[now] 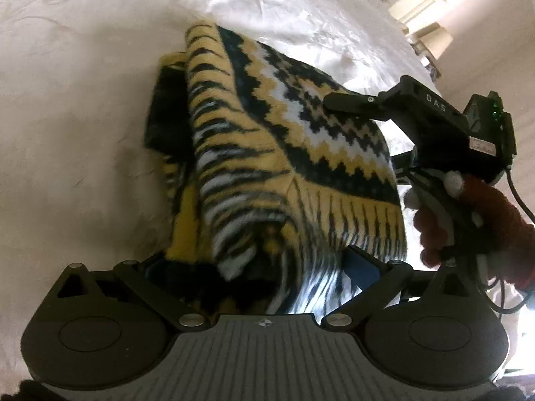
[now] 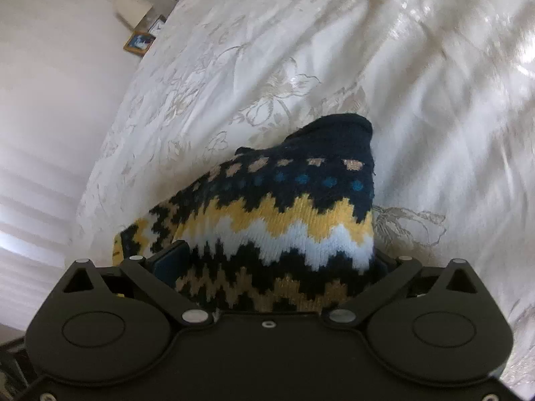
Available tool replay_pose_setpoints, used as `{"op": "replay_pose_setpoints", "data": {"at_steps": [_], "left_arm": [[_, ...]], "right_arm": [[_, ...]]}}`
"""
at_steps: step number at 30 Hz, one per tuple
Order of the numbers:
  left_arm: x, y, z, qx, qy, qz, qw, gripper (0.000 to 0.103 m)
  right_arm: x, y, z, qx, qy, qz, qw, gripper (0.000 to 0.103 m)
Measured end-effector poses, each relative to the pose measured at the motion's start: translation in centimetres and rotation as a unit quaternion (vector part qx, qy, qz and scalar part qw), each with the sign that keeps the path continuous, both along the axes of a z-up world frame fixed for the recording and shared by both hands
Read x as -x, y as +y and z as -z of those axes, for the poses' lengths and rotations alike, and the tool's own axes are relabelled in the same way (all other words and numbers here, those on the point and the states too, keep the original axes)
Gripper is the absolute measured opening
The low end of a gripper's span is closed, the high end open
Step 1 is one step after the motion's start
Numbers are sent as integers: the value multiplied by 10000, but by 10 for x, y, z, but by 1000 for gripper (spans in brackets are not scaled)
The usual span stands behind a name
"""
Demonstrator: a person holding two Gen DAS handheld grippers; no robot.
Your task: Fold small clothes
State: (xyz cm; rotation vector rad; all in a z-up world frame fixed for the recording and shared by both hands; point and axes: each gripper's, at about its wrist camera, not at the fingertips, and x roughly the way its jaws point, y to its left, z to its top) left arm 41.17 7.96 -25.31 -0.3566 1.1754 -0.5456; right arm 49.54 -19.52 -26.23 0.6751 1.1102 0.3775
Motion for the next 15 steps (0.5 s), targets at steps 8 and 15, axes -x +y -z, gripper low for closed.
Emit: {"op": "replay_pose_setpoints", "data": {"at_steps": [8, 15], "left_arm": [[1, -10, -19, 332, -35, 175, 9993, 41], [40, -32, -75, 681, -431, 599, 9949, 39]], "right_arm": [[21, -4, -34, 202, -66, 18, 9998, 43], [73, -4, -104, 213, -370, 331, 9985, 43]]}}
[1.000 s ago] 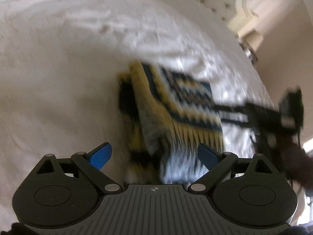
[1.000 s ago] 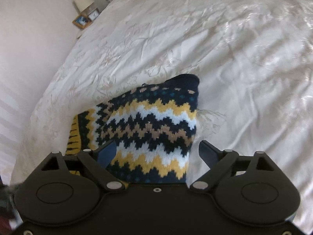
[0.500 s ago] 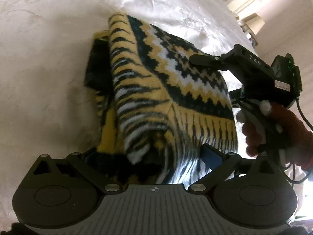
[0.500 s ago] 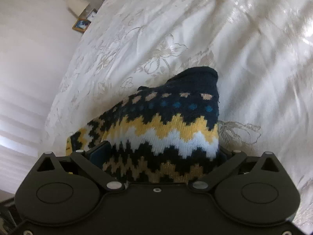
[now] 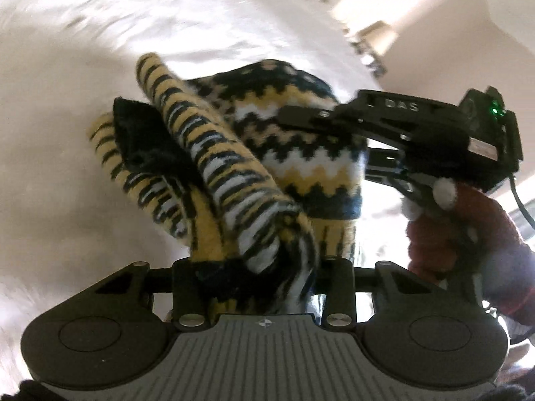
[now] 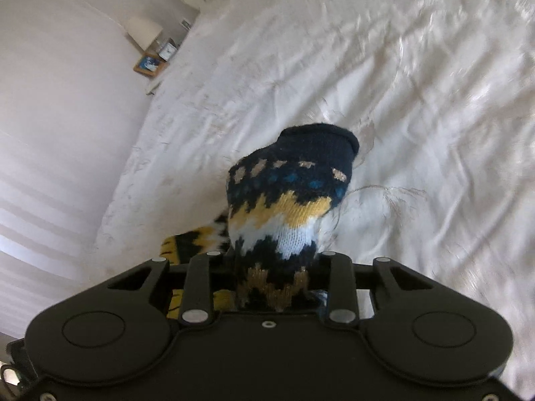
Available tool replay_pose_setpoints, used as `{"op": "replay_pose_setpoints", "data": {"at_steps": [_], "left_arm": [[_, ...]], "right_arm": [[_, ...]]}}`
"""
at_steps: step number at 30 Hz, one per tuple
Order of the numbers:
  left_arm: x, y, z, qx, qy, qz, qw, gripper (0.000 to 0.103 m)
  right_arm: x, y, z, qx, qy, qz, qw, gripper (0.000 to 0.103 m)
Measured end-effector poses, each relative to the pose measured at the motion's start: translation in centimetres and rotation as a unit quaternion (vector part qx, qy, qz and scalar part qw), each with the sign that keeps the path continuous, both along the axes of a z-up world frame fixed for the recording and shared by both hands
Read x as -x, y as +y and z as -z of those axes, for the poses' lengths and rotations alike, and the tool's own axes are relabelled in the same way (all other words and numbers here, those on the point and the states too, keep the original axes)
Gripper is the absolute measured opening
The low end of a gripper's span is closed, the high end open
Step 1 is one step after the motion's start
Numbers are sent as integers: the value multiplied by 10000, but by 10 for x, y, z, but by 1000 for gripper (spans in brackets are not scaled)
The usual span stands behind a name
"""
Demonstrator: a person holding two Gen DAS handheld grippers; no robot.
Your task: Fold small clothes
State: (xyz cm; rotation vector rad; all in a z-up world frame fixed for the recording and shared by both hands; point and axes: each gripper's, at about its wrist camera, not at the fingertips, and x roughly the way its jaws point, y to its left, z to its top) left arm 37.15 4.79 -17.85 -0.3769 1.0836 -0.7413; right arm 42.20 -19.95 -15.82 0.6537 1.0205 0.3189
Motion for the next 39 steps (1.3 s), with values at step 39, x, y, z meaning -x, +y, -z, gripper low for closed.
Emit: {"op": "replay_pose_setpoints", "data": {"at_steps": [39], "left_arm": [[256, -41, 7, -1979, 42, -2044, 9587, 43]], "right_arm": [[276, -124, -14, 1970, -451, -81, 9793, 69]]}}
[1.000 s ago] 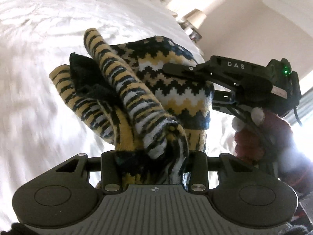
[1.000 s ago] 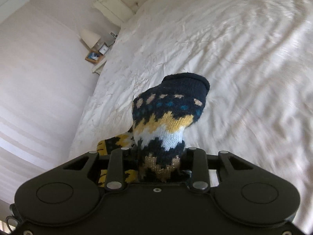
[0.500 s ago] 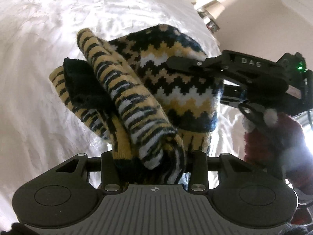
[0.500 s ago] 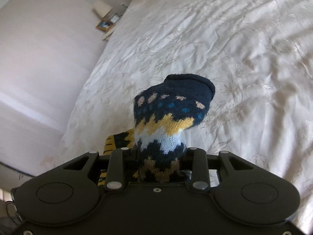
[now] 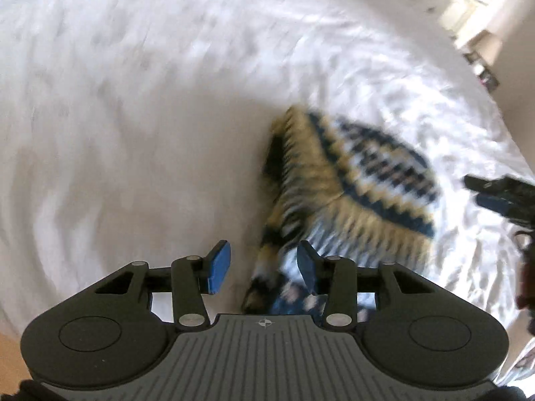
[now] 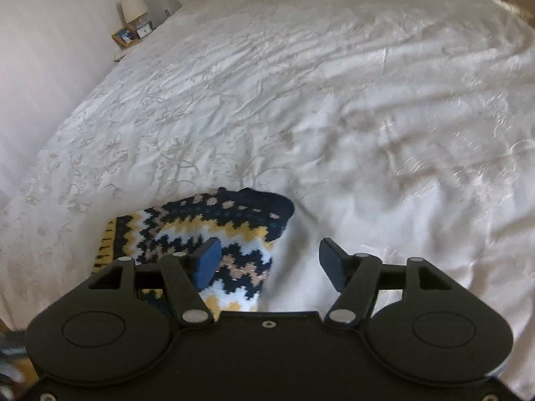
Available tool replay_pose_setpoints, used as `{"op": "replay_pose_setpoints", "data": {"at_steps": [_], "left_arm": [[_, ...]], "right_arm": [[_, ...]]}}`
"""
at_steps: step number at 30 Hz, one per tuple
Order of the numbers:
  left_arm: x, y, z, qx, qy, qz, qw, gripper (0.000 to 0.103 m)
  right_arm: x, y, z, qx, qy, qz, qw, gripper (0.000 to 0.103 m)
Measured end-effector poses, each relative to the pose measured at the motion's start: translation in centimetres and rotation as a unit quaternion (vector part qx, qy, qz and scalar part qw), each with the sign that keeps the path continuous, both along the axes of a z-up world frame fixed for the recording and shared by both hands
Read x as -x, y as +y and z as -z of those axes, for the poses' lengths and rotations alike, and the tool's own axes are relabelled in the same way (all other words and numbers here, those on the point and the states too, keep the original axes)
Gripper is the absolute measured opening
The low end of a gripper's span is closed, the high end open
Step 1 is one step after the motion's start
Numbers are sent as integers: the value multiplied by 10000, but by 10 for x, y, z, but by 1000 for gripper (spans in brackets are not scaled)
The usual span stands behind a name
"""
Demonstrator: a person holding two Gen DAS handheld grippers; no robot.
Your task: Fold small clothes
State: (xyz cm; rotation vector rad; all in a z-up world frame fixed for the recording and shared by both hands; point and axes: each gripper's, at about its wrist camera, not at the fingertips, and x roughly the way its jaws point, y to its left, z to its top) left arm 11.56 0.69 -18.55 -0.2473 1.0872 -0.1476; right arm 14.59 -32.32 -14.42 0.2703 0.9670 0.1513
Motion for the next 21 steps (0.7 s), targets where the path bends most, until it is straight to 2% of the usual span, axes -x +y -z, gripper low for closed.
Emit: {"op": "replay_pose_setpoints", "data": {"at_steps": [3, 7, 9, 11, 13, 14, 15, 19, 21], "left_arm": [[-1, -20, -13, -96, -392, 414, 9983, 45], [-32, -48, -4, -302, -578, 1024, 9926, 50], [-50, -66, 14, -496, -474, 1291, 9893, 51], [-59, -62, 30, -593, -242, 1517, 9863, 52], [-60, -60, 41, -714, -188, 1721, 9823, 56], [-63, -61, 47, -813, -193, 1872, 9788, 57], [-61, -61, 49, -873, -183, 1988, 9760, 60], [-54, -46, 45, -768, -142, 2179, 9728, 65], [-54, -42, 42, -692, -115, 2213, 9727, 66]], "right_arm": [[-8, 8, 6, 189, -15, -130, 9997, 74], [-22, 19, 17, 305, 193, -133, 9993, 75], [-33, 26, 30, 454, 446, -81, 9979, 76], [-44, 32, 46, 631, 750, -32, 9952, 77], [-53, 37, 61, 770, 979, -46, 9922, 83], [-56, 38, 67, 813, 1029, -43, 9913, 88], [-59, 38, 72, 856, 1058, -20, 9907, 94], [-60, 28, 76, 657, 1124, 214, 9913, 96], [-49, 24, 60, 551, 793, 364, 9947, 94]]}}
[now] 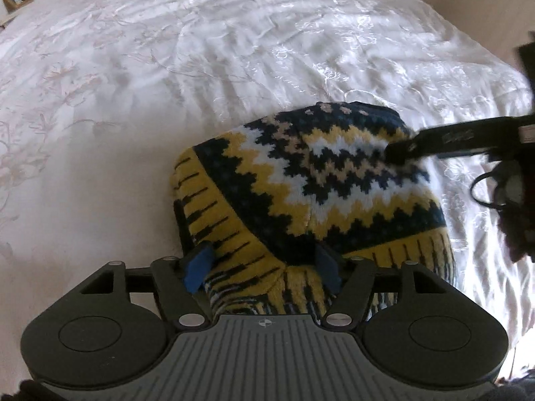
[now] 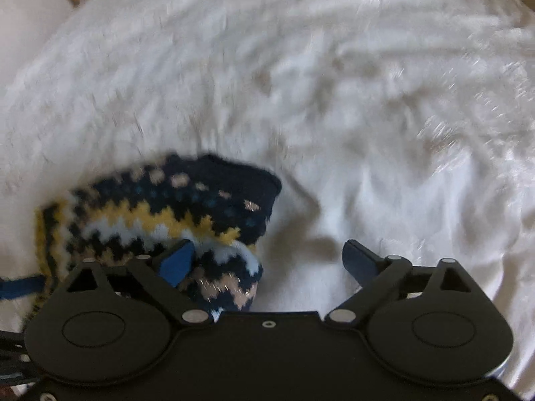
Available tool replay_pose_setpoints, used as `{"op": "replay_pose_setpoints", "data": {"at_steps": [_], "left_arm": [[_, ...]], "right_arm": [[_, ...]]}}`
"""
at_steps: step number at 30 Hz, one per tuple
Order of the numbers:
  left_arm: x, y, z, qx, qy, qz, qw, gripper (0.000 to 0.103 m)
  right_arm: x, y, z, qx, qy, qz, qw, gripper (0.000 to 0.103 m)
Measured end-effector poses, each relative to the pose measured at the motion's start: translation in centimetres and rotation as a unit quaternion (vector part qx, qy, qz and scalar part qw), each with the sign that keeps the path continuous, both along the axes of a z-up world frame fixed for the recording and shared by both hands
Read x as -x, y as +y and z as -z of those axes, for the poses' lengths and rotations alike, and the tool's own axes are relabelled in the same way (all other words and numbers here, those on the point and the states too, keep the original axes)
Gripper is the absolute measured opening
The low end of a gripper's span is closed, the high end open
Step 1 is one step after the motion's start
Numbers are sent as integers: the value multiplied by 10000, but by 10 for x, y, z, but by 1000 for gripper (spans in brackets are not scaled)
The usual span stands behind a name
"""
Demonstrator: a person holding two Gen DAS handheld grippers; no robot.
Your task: Fold small clothes
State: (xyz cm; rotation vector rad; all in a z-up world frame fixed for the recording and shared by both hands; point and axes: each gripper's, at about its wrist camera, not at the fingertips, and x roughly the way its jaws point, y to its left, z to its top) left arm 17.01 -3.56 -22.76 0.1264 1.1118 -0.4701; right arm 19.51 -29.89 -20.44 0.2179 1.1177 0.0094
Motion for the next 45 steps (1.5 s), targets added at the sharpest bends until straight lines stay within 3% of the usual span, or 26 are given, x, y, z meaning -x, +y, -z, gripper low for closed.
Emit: {"op": "replay_pose_setpoints", "data": {"at_steps": [4, 9, 14, 23, 29, 31, 37, 45], "left_arm": [[1, 3, 0, 111, -26, 121, 9999, 69], [5, 2, 3, 142, -137, 306, 9993, 76], [4, -1, 2, 175, -76, 443, 9988, 87], [9, 13, -32, 421, 165, -76, 9989, 86], [30, 17, -57, 247, 40, -275, 9993, 83], [41, 16, -65, 191, 26, -330, 9993, 76], [81, 11, -90, -625, -271, -801, 9945, 76], [137, 14, -126, -451, -670, -816, 9934, 75]], "right_arm": [[35, 5, -29, -69, -490, 179, 9986, 94], [65, 30, -7, 301, -44, 54, 9995, 95], [74, 31, -5, 186, -80, 593, 9980, 96], [96, 33, -58, 174, -761, 804, 9937, 102], [120, 41, -80, 136, -973, 652, 9930, 102], [130, 42, -87, 68, -1026, 610, 9928, 102], [169, 49, -108, -99, -1164, 466, 9921, 102], [218, 64, -141, -116, -1461, 358, 9886, 102]]}}
